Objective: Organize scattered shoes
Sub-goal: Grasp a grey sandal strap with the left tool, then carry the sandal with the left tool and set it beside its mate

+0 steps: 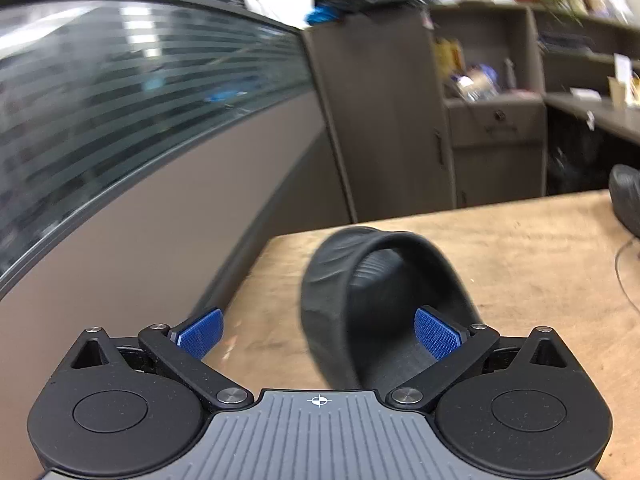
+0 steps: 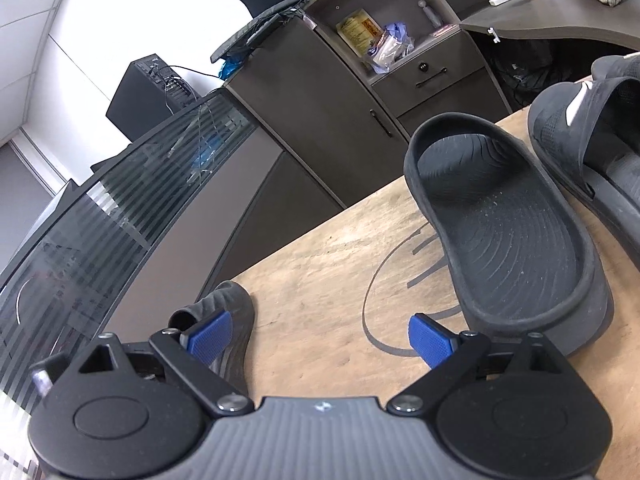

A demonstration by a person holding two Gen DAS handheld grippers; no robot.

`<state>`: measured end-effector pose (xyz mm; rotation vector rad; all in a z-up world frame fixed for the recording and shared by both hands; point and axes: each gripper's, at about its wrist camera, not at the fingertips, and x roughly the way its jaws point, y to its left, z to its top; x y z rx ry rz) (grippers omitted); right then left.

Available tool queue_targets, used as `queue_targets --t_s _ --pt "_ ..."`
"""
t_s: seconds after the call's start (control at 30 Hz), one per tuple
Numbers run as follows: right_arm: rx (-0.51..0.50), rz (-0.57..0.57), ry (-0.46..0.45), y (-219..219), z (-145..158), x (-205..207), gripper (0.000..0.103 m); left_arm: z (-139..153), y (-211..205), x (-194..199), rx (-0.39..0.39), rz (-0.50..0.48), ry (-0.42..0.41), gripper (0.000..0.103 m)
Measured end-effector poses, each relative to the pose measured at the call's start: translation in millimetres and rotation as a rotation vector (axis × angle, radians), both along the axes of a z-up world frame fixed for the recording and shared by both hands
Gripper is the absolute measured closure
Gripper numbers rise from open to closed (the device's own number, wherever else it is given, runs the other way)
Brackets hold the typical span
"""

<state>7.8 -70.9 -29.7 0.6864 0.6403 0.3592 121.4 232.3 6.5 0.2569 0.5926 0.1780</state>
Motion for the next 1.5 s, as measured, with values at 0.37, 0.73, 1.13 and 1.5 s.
queue_targets --t_s 0.37,0.73,1.13,1.5 --pt "0.006 0.017 0.023 -9 -9 -7 0.006 1 -6 37 0.015 0.076 0.056 0.087" --pt "-0.018 0.000 -0.060 -54 8 -26 0.006 37 -74 6 -0.203 -0.042 -0.091 0.087" --pt "-0.194 -0.061 -0.173 -154 37 -55 0.006 11 -200 24 -0.109 -0.192 -0.020 0.086" --pt "-0.250 -0.055 -0.184 -224 7 -64 0.006 3 -233 14 -0.069 -0.161 -0.045 0.056"
